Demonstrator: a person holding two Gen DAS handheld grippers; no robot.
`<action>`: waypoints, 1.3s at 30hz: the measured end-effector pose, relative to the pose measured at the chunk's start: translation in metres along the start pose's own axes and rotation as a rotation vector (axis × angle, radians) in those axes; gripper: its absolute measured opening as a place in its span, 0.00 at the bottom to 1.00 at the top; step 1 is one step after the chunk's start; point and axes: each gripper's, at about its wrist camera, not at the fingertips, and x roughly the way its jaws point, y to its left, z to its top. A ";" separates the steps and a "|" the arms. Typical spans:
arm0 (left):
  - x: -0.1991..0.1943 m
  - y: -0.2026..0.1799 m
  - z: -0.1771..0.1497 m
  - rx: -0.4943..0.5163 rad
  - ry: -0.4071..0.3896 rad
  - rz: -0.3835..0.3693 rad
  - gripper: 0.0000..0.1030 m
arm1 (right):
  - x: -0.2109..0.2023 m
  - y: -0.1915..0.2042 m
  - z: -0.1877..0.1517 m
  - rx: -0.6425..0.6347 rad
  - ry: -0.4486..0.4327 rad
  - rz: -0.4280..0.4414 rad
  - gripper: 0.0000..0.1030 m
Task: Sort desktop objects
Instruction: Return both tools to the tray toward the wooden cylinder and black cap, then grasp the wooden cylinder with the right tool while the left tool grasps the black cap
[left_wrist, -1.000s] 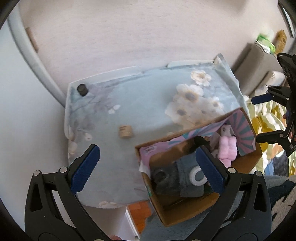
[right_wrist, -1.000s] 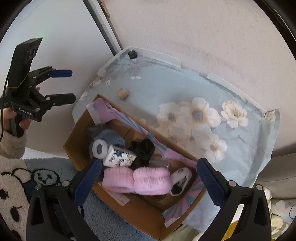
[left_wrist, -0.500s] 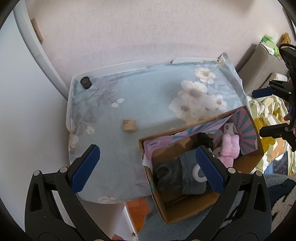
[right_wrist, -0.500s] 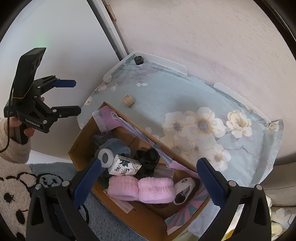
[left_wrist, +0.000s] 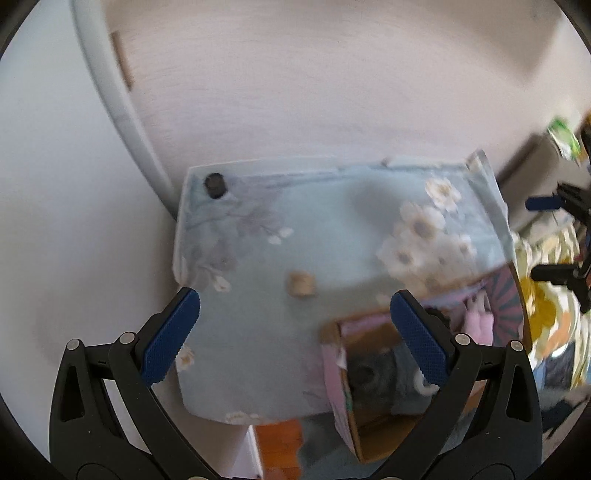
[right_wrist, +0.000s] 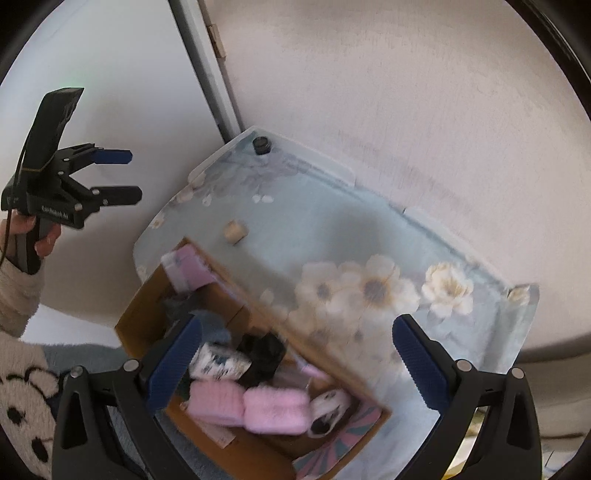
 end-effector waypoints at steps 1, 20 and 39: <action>0.001 0.007 0.004 -0.015 -0.005 0.001 1.00 | 0.002 -0.002 0.005 -0.009 -0.001 0.006 1.00; 0.144 0.070 0.054 -0.133 0.016 0.055 0.98 | 0.168 0.042 0.079 -0.585 0.088 0.258 0.98; 0.252 0.103 0.095 -0.247 -0.029 0.147 0.70 | 0.241 0.093 0.068 -0.768 0.155 0.445 0.62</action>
